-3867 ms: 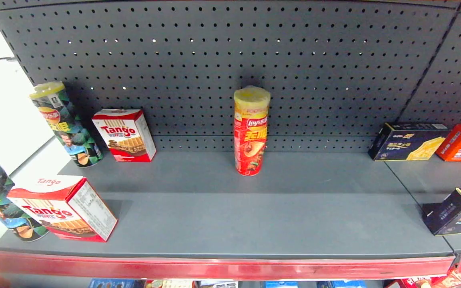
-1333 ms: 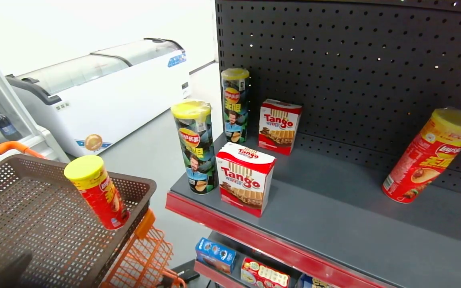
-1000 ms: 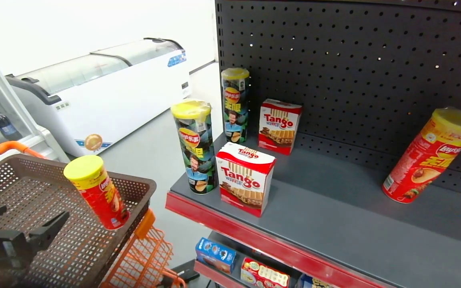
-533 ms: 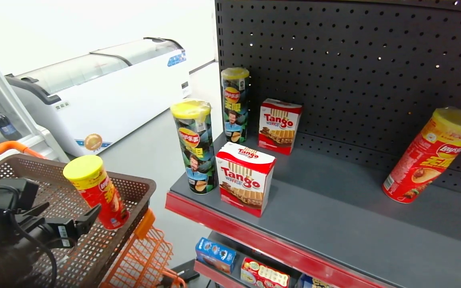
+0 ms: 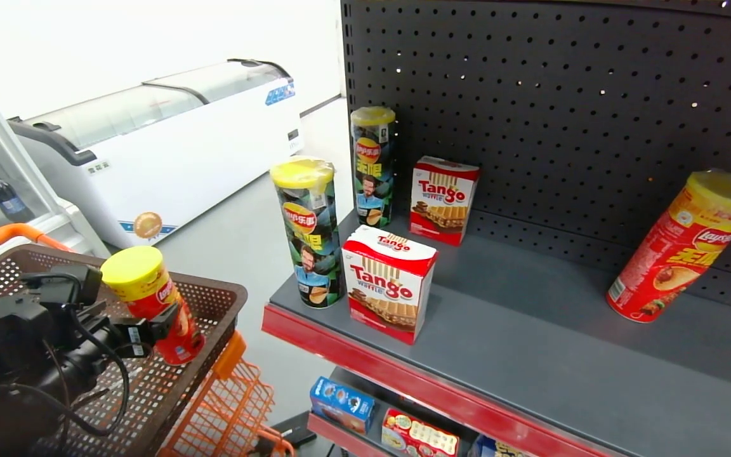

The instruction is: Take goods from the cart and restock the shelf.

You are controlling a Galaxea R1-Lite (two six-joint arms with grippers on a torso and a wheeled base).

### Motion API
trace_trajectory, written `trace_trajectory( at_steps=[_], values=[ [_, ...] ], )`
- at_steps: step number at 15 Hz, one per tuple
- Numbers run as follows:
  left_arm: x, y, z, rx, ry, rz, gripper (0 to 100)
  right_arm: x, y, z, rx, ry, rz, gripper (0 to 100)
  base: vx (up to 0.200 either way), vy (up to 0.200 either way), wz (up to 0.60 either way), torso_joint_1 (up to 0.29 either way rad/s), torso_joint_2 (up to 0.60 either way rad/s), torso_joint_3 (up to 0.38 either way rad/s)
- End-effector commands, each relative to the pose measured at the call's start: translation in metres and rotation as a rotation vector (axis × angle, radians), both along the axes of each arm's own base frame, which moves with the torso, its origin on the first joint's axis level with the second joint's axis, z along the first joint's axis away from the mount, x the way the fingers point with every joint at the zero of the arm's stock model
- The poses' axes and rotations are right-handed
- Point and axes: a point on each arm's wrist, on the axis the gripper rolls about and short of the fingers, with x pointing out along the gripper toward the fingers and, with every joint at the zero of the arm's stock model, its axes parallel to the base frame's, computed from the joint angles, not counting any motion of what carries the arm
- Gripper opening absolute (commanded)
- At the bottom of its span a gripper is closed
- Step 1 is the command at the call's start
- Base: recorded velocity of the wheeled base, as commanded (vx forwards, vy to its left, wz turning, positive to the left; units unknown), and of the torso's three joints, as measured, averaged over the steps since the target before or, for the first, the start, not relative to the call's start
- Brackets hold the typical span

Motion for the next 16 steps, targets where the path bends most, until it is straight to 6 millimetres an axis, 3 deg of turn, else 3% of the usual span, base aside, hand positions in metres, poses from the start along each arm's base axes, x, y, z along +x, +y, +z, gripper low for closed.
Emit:
trace_trajectory(
  at_steps=[1,8,9,13,16],
  values=[
    [0.01,0.001,-0.007,-0.002,0.014,-0.003,100,0.0,0.0,0.0,0.0,0.0,0.001,100,0.0,0.0,0.0,0.0,0.0,0.0],
    [0.042,0.001,-0.007,0.006,-0.042,-0.019,100,0.0,0.0,0.0,0.0,0.0,-0.001,100,0.0,0.0,0.0,0.0,0.0,0.0],
    [0.042,0.001,-0.007,0.006,-0.042,-0.019,0,0.0,0.0,0.0,0.0,0.0,-0.001,100,0.0,0.0,0.0,0.0,0.0,0.0],
    [0.041,-0.008,-0.008,0.026,-0.033,-0.053,0,0.0,0.0,0.0,0.0,0.0,0.001,100,0.0,0.0,0.0,0.0,0.0,0.0],
    [0.034,-0.013,0.015,0.055,-0.087,-0.076,0,0.0,0.0,0.0,0.0,0.0,0.001,100,0.0,0.0,0.0,0.0,0.0,0.0]
  ],
)
